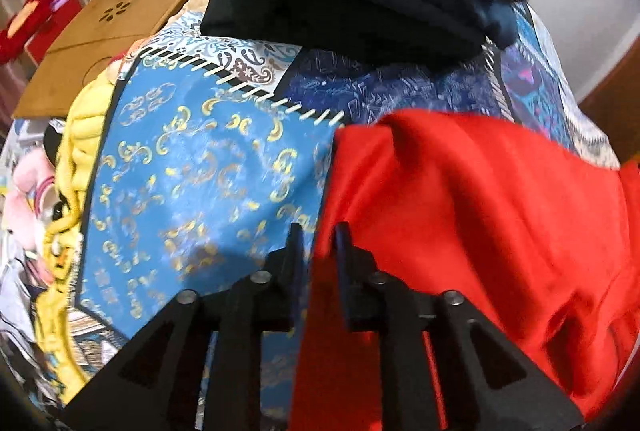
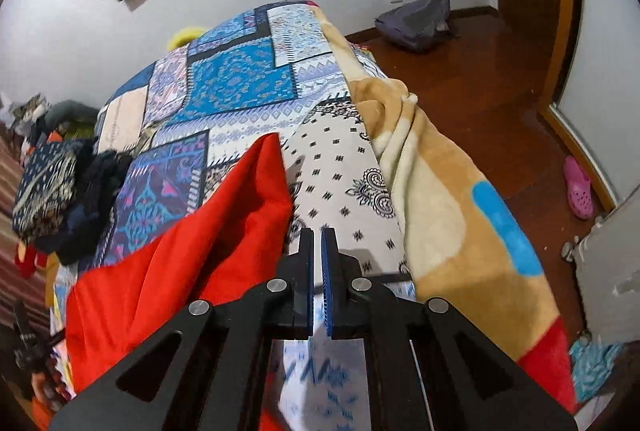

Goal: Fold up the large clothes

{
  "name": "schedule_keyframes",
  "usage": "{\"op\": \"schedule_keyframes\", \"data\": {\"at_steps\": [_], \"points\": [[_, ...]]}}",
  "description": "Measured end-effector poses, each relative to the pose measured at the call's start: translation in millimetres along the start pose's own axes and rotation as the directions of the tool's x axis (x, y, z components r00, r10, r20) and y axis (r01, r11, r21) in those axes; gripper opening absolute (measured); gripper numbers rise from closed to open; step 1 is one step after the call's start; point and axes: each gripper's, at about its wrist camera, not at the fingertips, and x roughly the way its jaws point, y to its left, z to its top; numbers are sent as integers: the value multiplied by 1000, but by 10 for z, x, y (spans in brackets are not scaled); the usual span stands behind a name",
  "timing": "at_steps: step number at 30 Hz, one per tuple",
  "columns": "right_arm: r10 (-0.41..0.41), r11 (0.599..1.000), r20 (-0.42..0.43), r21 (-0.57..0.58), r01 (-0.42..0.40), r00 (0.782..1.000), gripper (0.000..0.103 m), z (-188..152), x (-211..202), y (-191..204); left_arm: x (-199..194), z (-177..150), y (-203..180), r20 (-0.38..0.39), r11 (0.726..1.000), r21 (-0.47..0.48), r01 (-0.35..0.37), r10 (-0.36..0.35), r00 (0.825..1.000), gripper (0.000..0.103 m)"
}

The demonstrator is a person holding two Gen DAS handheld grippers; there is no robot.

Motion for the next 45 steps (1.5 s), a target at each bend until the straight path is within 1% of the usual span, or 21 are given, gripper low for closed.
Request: {"op": "schedule_keyframes", "data": {"at_steps": [1,3,4,6,8,10,12,15,18,19,20,24,25,26,28,29,30,31,35,41,45], "points": [[6,1000,-3,-15,-6,1000,4,-9,-36,32,-41,-11,11,4,1000,7,-5,5,1000,30],[18,999,-15,-30,-19,1000,5,-10,-68,88,-152,-16,45,21,1000,8,-3,3,1000,47],[30,999,-24,-36,-31,999,7,0,-87,131,-202,-17,69,32,1000,4,3,-4,999,50],[58,998,-40,-38,-59,998,21,10,-84,187,-338,16,141,65,999,-22,23,-22,998,65],[82,996,-47,-28,-83,996,57,-3,-71,236,-435,53,199,100,997,-56,57,-51,994,69],[94,995,-32,-22,-95,995,61,-22,-53,284,-446,94,239,106,992,-82,100,-91,990,71],[111,994,-55,-20,-112,992,61,-46,12,323,-355,123,277,81,984,-106,143,-135,987,71],[142,990,-121,30,-139,982,61,-116,189,302,-78,105,303,5,967,-159,198,-200,980,71],[140,989,-174,72,-129,975,61,-225,339,257,224,-4,324,-75,931,-242,275,-300,951,71],[138,990,-171,65,-129,976,61,-260,361,259,296,-37,331,-76,910,-272,313,-345,936,71],[133,991,-169,50,-126,977,62,-271,355,278,308,-46,324,-59,899,-283,334,-364,929,71],[134,991,-191,-1,-137,972,64,-266,378,367,347,-23,201,-55,874,-262,409,-436,898,71],[140,990,-192,1,-143,971,59,-258,393,369,347,-13,164,-56,875,-251,415,-441,896,71],[153,988,-191,7,-154,970,48,-253,411,376,347,-1,131,-54,879,-237,414,-438,898,67],[163,987,-193,29,-161,968,35,-245,443,381,319,20,69,-46,884,-215,415,-434,900,54],[179,984,-192,38,-175,965,26,-242,449,380,293,26,58,-38,885,-213,415,-432,901,42],[207,978,-195,51,-201,959,26,-236,455,391,266,37,50,-31,887,-208,413,-428,903,24],[207,978,-190,47,-202,960,23,-228,441,408,220,53,41,-25,888,-201,414,-427,904,19],[208,977,-146,-8,-211,967,16,-162,320,545,-32,187,12,15,909,-158,385,-388,922,16],[235,968,-63,-77,-240,970,15,77,125,826,-537,536,-131,115,918,-75,388,-379,918,14],[260,961,-2,-92,-259,966,15,245,50,965,-759,796,-257,173,937,-23,348,-339,925,13]]}}
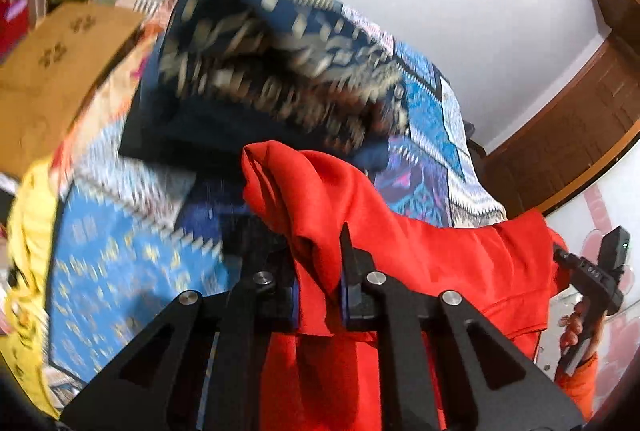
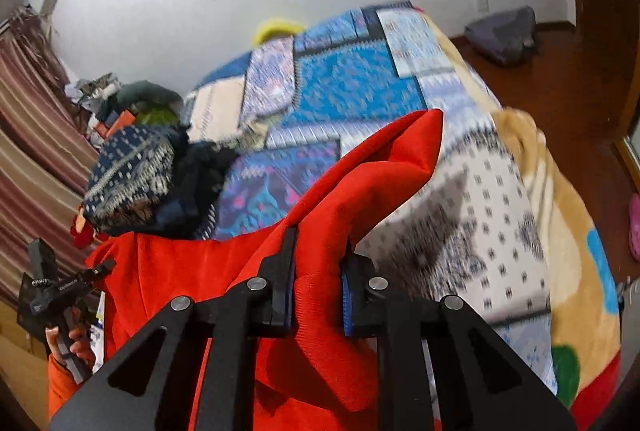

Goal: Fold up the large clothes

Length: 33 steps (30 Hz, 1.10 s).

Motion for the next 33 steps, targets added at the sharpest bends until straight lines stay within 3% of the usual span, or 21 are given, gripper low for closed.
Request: {"op": "schedule_keyframes", "data": {"at_steps": [3,6,12,18,25,29,33], "points": [[2,1000,27,-3,-2,1000,15,82,20,52,32,128,-35,20,998,23,-51,51,999,13],[-46,998,35,-30,47,998,15,108,160,65,92,176,95,16,995,32,-91,90,996,13],[-161,986,-70,-47,158,984,15,59,646,-138,470,50,356,-48,988,10,-152,153,987,13],[-201,980,-173,-45,196,964,19,4,817,-338,897,-130,618,-171,981,-22,-193,186,967,20],[-289,950,-164,-170,261,943,26,-106,589,-214,812,-259,448,-154,958,90,-271,283,947,25],[-274,951,-128,-182,249,953,26,-147,305,-158,636,-321,310,-131,940,159,-301,322,938,25],[-230,963,-107,-172,210,967,31,-193,23,-108,343,-423,205,-106,936,192,-294,317,942,30]]}}
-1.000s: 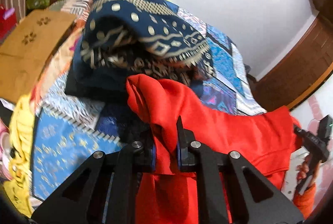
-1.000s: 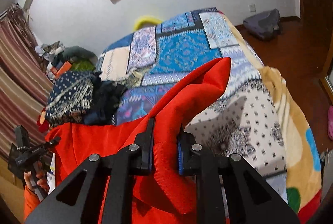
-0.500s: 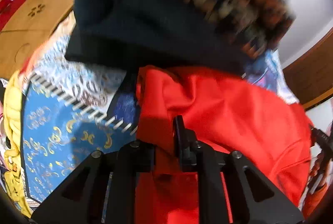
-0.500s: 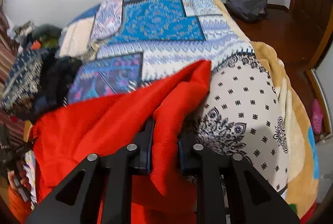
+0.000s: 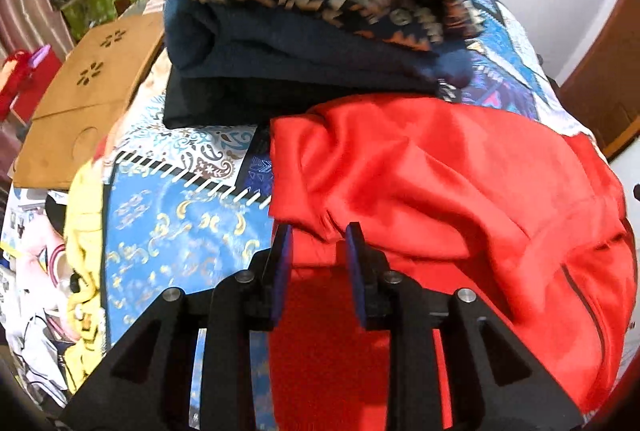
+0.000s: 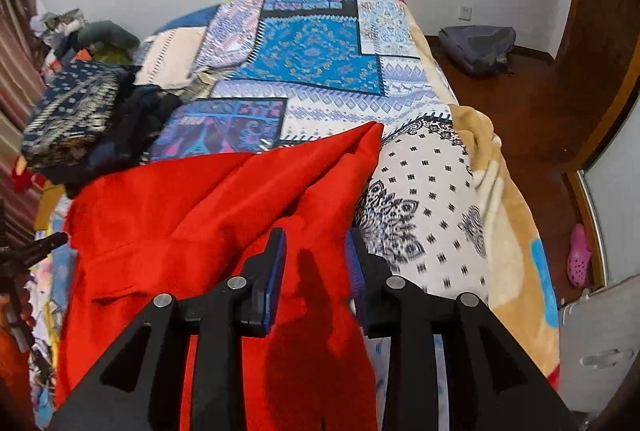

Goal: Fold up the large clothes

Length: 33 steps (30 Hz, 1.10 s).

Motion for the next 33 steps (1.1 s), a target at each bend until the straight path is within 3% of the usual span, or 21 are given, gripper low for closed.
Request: {"op": "schedule_keyframes", "data": {"at_steps": [2,4,7,9,12,19,24,27,30,32,33], "points": [[-1,1000,13,-5,1,1000,46,-30,-102,20,-148,-60,-20,14,1000,5,1,-1,1000,39],[-6,1000,44,-11,6,999,53,-95,-253,44,-264,-70,-18,33,1000,15,2,-3,999,45],[-3,1000,62,-16,4,998,55,-175,-388,73,-494,-159,-58,64,999,37,-3,1,998,55],[-5,1000,51,-28,6,999,60,-250,-439,88,-565,-200,-121,74,999,42,-12,8,997,72],[-14,997,26,-78,16,1000,64,-371,-470,121,-639,-297,-106,71,999,41,-26,23,997,82],[-38,994,-33,-103,35,999,64,-739,-453,95,-540,-656,65,-22,1000,-10,6,-6,1000,83],[-47,995,-51,-85,42,998,64,-1006,-427,19,-262,-1022,217,-148,994,-91,55,-68,987,83],[-25,999,-71,-41,22,997,64,-1124,-383,-62,-128,-1206,290,-200,978,-162,134,-166,966,83],[12,1000,-107,28,-9,994,64,-1188,-273,-168,28,-1347,306,-250,940,-251,231,-293,923,81],[40,996,-102,83,-31,994,64,-1202,-234,-217,48,-1379,290,-235,929,-275,250,-317,919,81],[53,993,-92,107,-43,994,64,-1208,-233,-225,40,-1379,267,-223,923,-279,266,-332,917,76]]}}
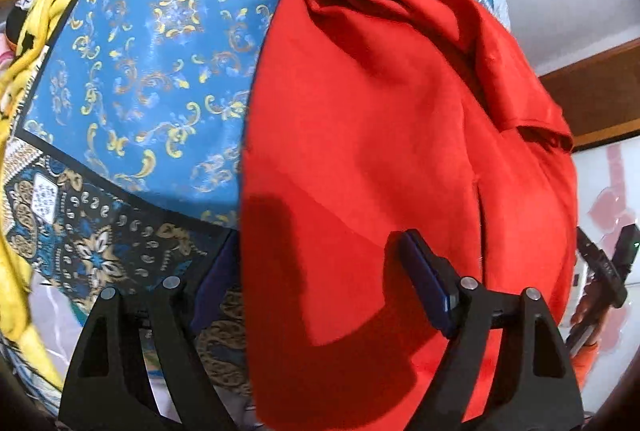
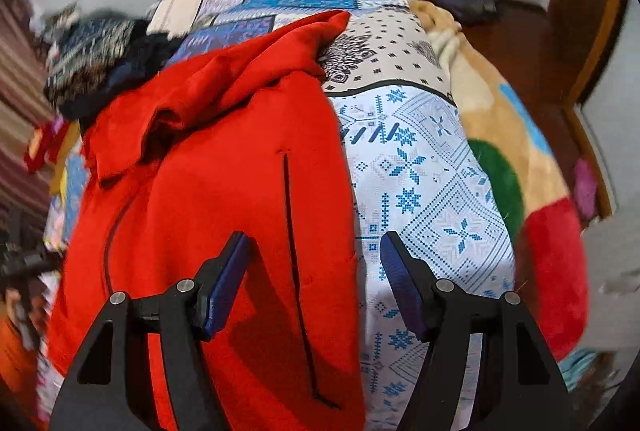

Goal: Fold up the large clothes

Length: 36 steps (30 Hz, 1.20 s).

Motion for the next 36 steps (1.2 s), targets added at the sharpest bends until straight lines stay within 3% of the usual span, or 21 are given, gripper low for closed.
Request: {"op": "schedule_keyframes", "data": {"at_steps": [1,4,6,7,8,9,11,17,23,28,30,33,36], "points": [[24,999,10,22,-24,1000,66,-1,2,-2,0,-5,-21,4,1000,2,11,-11,1000,71],[56,998,18,6,-56,998,61,-33,10,107,-20,-5,-172,15,997,46,54,-55,998,41],[41,999,41,-25,-40,998,52,-61,-1,224,-47,-6,-307,31,993,102,58,-61,998,14],[21,999,55,-48,-18,998,42,-70,-15,287,-72,-7,-402,50,990,139,34,-41,998,8],[9,998,69,-67,-5,998,24,-71,-34,320,-98,4,-476,65,986,162,23,-34,997,8],[18,996,82,-93,-10,996,15,-64,-62,365,-133,20,-550,85,984,178,18,-33,996,7],[87,992,85,-104,-78,993,13,-6,-109,395,-209,74,-674,120,980,199,9,-33,992,6],[105,989,192,-124,-82,976,13,281,-332,522,-670,330,-895,282,976,217,-21,-42,958,6],[46,995,228,-97,-24,973,13,487,-146,525,-724,509,-754,378,966,182,-183,103,920,6],[18,998,146,-59,-10,989,14,475,175,387,-371,647,-484,279,960,142,-241,195,940,10],[28,998,144,-68,-19,989,17,447,188,373,-204,648,-409,214,959,136,-248,216,953,22],[36,996,144,-82,-24,989,19,418,113,366,-56,629,-292,134,971,110,-214,199,971,28],[25,996,121,-89,-14,992,26,409,28,347,-116,563,-233,128,978,92,-187,175,976,33]]}}
